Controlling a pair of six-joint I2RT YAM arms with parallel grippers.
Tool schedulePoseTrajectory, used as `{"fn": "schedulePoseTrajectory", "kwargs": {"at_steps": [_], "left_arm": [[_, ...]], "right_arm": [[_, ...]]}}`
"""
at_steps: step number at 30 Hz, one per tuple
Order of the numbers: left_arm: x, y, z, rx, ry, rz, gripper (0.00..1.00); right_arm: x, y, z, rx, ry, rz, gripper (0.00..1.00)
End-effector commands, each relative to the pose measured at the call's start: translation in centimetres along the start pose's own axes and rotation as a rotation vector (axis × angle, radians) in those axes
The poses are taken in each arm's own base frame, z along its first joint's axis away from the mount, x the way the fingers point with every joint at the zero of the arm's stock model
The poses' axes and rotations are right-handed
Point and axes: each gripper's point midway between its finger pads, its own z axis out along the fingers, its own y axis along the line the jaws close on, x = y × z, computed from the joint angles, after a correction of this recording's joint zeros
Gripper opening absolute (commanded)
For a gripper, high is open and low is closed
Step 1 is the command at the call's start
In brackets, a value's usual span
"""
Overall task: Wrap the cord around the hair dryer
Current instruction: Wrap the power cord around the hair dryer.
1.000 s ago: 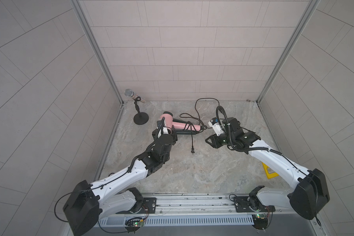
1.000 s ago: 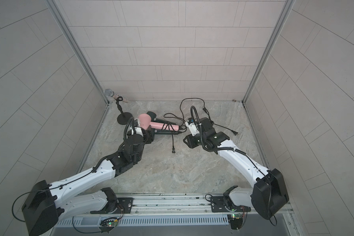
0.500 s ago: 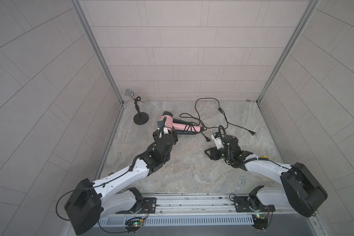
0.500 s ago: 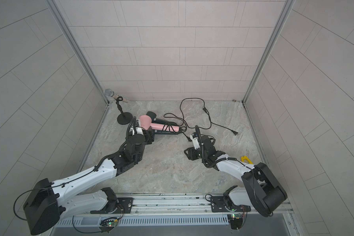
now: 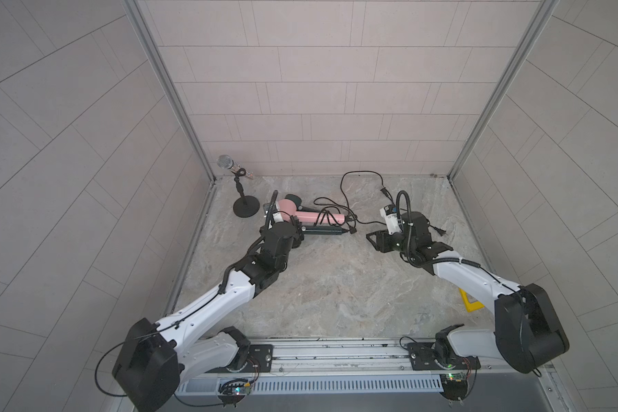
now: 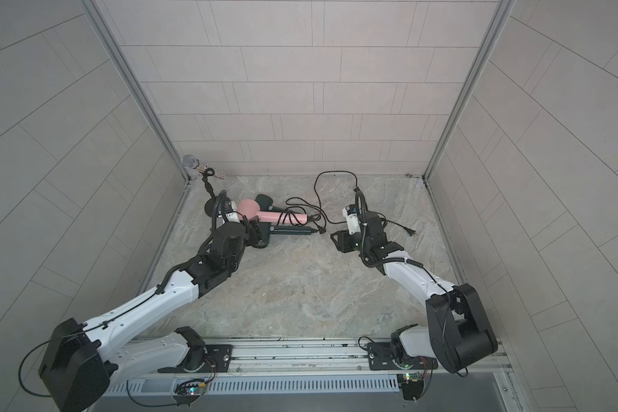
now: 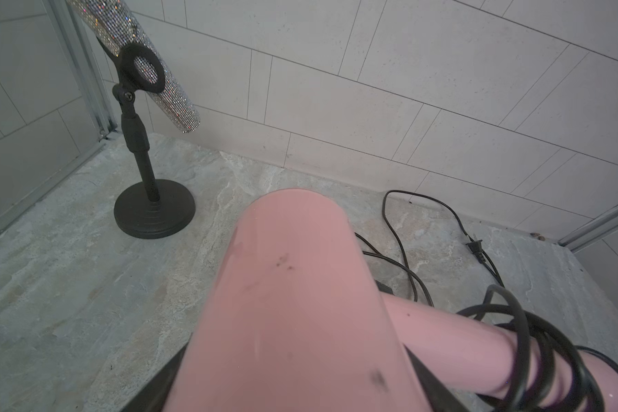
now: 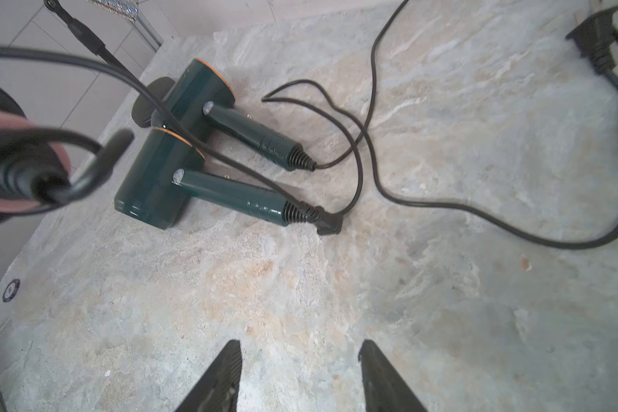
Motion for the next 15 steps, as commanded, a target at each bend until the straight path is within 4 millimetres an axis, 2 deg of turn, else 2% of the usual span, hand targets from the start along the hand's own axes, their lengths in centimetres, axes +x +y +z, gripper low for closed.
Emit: {"fn": "schedulePoseTrajectory", "kwargs": {"at_steps": [1, 8, 15], "left_arm": [[-3.8, -2.0, -1.3, 0.124, -0.018, -0.136, 0.0], [-6.4, -3.5, -3.1, 0.246, 0.04, -0.191, 0.0], [-10.0, -5.5, -6.0, 0.334, 0.048, -0.17, 0.0]], "right_arm": [[0.7, 1.1, 0.0, -0.088, 0.064, -0.056, 0.55], [-1.9, 3.7, -0.9, -0.255, -0.076, -0.221, 0.57], [-3.6, 4.6, -1.5, -0.338, -0.219, -0.259, 0.57]]}}
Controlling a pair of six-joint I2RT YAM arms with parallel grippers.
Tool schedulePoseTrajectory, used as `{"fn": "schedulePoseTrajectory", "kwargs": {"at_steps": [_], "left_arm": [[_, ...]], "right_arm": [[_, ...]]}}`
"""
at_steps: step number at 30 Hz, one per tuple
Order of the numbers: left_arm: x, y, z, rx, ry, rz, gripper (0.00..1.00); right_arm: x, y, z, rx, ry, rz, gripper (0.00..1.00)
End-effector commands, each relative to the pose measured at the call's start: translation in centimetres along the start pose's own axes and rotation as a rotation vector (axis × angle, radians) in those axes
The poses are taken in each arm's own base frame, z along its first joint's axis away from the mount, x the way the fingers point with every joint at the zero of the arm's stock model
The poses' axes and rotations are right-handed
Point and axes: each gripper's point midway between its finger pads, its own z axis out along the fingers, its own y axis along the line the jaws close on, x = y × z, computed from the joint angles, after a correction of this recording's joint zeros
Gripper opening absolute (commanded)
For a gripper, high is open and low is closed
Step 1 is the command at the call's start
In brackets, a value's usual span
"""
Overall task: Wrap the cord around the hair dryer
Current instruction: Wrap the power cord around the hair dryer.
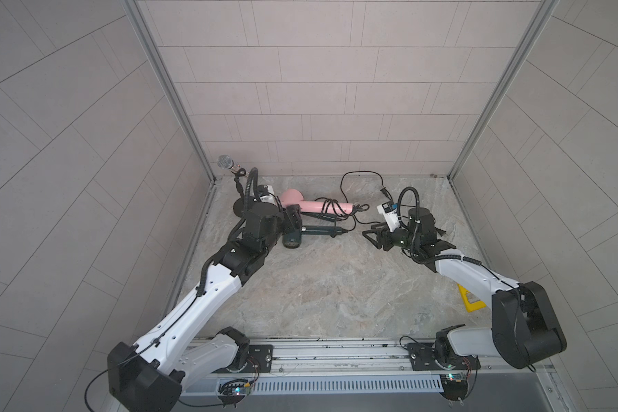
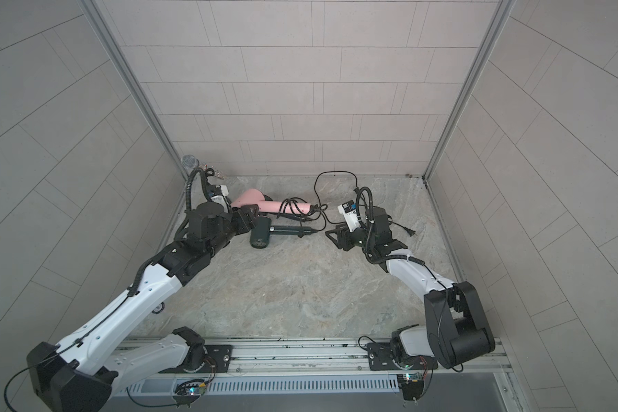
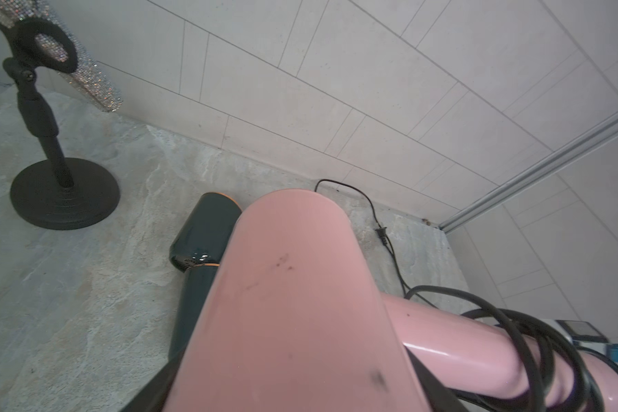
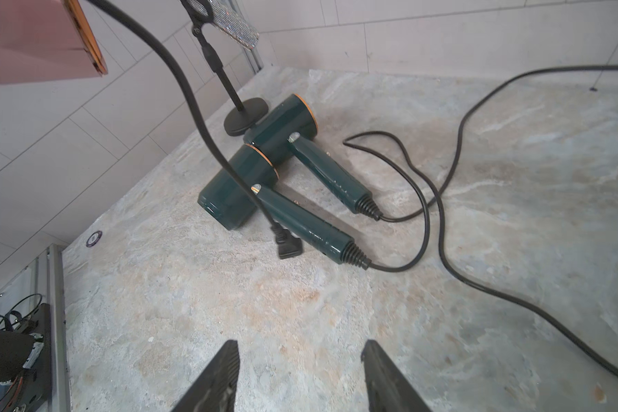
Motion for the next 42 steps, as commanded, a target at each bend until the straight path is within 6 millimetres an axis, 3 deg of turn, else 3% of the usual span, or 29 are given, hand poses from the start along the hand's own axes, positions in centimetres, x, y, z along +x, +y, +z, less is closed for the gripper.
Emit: {"fn": "schedulePoseTrajectory", "kwargs": {"at_steps": [1, 8, 11, 16, 21, 30, 42], "left_arm": [[-3.7, -2.8, -2.8, 0.104, -0.06, -0.02, 0.0], [-4.9, -4.4, -4.0, 0.151, -0.054, -0.005, 0.0], [-5.3, -4.8, -4.2, 0.165, -0.055, -0.007, 0.0], [-5.8, -5.3, -4.4, 0.181, -0.061, -0.009, 0.0], [-5.7, -5.7, -4.2, 0.19, -0.054, -0.019, 0.0], [-6.1, -6.3, -4.1, 0.208, -0.068, -0.036, 0.0], [-5.8, -7.6, -4.0, 0.251, -0.047, -0.05, 0.0]], "right_arm": [[-2.6, 1.6, -0.3, -0.094, -0.131, -0.084, 0.57], [-4.9, 5.2, -0.3, -0.305, -0.284, 0.003, 0.58], [-4.2, 6.2, 0.5, -0.332, -0.254, 0.025, 0.63], [-2.1, 4.6, 1.7, -0.137, -0.18, -0.041, 0.66], [-2.2, 3.5, 1.5, 0.02, -0.178, -0.096, 0.66], [-2.2, 5.2, 2.6, 0.014, -0.191, -0.088, 0.66], [-1.9, 3.7, 4.3, 0.12, -0.183, -0.075, 0.64]]}}
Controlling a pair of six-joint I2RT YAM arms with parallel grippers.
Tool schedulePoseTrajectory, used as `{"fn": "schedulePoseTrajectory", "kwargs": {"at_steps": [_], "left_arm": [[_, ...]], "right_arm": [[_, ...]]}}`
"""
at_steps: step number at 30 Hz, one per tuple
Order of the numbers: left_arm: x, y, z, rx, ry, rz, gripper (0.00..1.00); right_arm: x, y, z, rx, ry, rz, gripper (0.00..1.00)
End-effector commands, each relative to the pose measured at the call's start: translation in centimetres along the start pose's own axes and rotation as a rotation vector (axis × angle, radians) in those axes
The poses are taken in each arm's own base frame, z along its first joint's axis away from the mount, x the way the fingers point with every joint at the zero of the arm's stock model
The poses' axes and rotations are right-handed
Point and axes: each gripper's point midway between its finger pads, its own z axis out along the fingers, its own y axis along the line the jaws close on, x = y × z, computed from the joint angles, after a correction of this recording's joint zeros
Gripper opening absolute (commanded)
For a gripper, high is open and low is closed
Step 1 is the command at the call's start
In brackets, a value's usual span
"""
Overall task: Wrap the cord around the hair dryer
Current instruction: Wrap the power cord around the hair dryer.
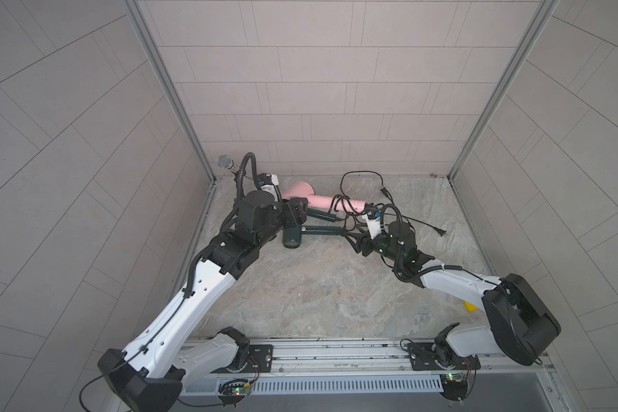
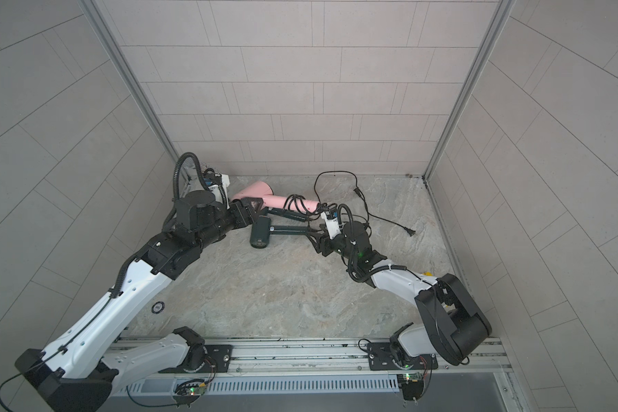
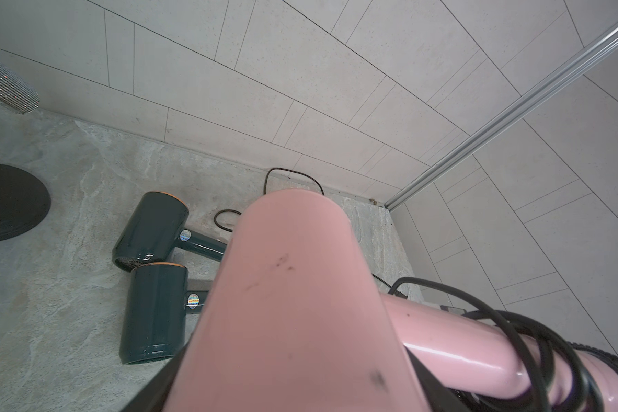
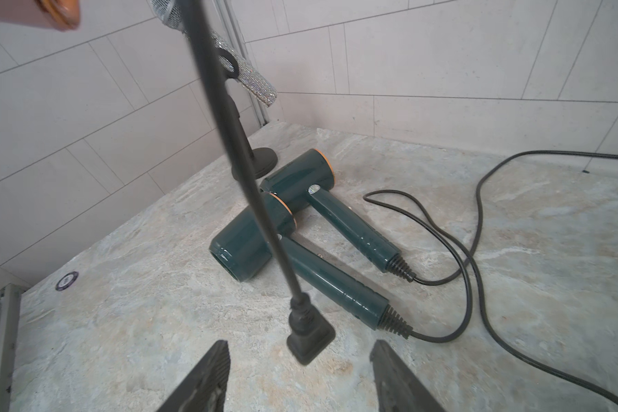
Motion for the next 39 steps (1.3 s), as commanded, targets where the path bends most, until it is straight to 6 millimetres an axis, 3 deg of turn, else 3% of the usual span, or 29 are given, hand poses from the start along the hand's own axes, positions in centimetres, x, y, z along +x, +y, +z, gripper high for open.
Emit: {"fn": "schedulePoseTrajectory", "kwargs": {"at_steps": [1, 19, 25, 30, 35, 39], "left_arm": [[-4.3, -3.7, -1.8, 0.127, -0.133, -0.033, 0.0], [-4.0, -4.8, -1.6, 0.15, -0.127, -0.032, 0.0], [-3.9, -4.6, -1.4, 0.141, -0.126, -0.033, 0.0], [-4.1, -4.4, -1.1, 0.134, -0.142, -0.056, 0.0], [-3.9, -5.8, -0.1, 0.216, -0.12, -0.101, 0.0], [-4.1, -5.3, 0.2, 0.196, -0.136, -0.141, 0.0]], "right_arm": [[-1.1, -0.7, 0.6, 0.04, -0.032, -0.011, 0.64], [-0.8, -0.2, 3.3, 0.012, -0.03, 0.071, 0.49], [-0.3, -0.1, 3.2, 0.007, -0.005, 0.076, 0.23], [1.3, -0.3, 2.9, 0.015, 0.053, 0.114, 0.19], [2.8, -0.5, 3.2, 0.002, 0.126, 0.169, 0.07], [4.4, -0.4, 3.7, -0.012, 0.199, 0.214, 0.0]]}}
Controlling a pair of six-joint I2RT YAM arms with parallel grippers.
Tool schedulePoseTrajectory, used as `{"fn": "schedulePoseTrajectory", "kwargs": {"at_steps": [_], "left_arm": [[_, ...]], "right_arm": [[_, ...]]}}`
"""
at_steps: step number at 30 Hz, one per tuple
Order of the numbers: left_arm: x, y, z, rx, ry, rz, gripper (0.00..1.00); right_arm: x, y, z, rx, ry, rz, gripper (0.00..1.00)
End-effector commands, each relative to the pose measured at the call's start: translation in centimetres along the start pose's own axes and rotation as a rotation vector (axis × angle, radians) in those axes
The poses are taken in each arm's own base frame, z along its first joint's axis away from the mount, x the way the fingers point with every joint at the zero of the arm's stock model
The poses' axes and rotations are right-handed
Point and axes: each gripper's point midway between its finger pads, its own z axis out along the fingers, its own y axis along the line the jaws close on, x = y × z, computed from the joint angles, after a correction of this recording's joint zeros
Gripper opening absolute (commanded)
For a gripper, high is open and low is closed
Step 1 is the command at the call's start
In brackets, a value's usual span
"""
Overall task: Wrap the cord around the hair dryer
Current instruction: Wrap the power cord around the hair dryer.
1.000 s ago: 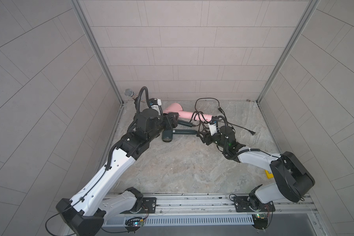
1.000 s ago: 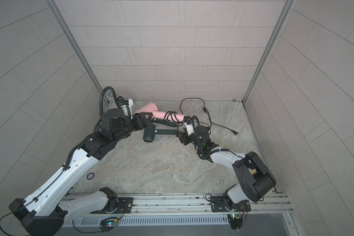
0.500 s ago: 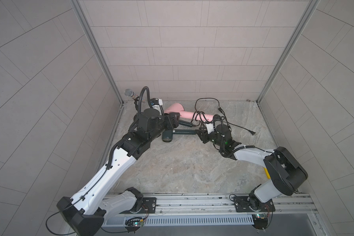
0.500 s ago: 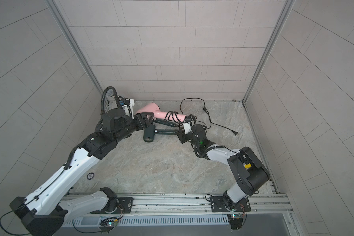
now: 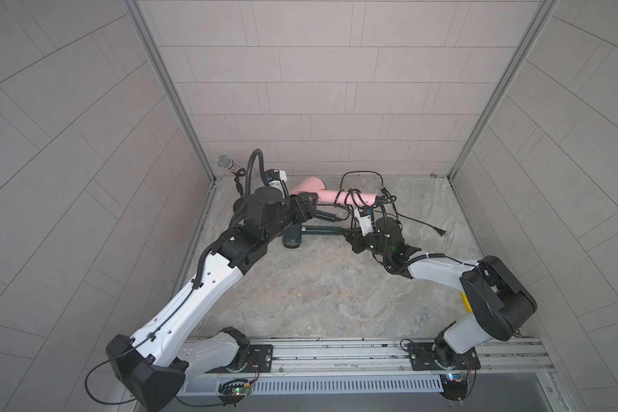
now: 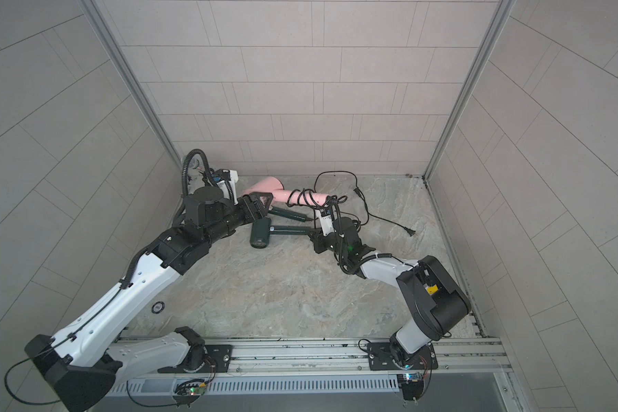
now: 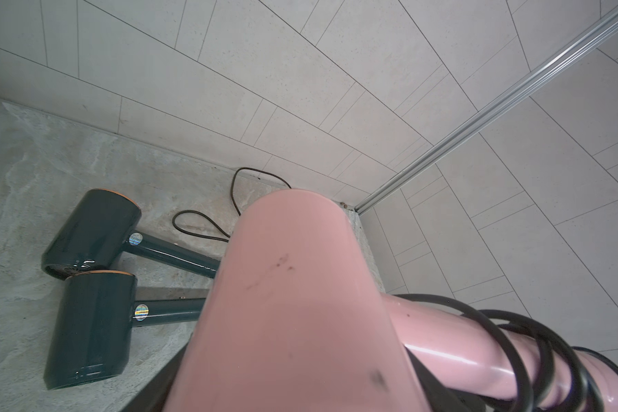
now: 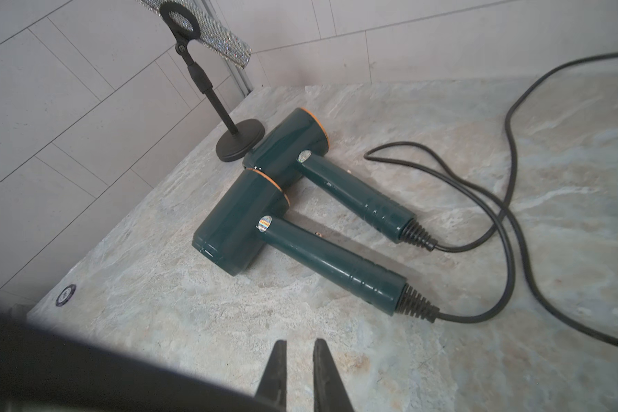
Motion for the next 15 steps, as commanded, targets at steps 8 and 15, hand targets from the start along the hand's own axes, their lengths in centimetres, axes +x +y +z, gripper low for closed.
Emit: {"fn": "schedulePoseTrajectory", "kwargs": {"at_steps": [8, 15], "left_arm": [[-5.1, 3.2, -2.5, -0.166, -0.332, -0.033, 0.0], [-6.4, 7.6, -3.9, -0.419, -0.484, 0.087, 0.0]], "right_arm": [[6.0, 0.4, -0.8, 0.009, 0.196, 0.066, 0.0], [10.0, 2.3, -2.2, 0.028, 0.356, 0.005, 0.0]]}}
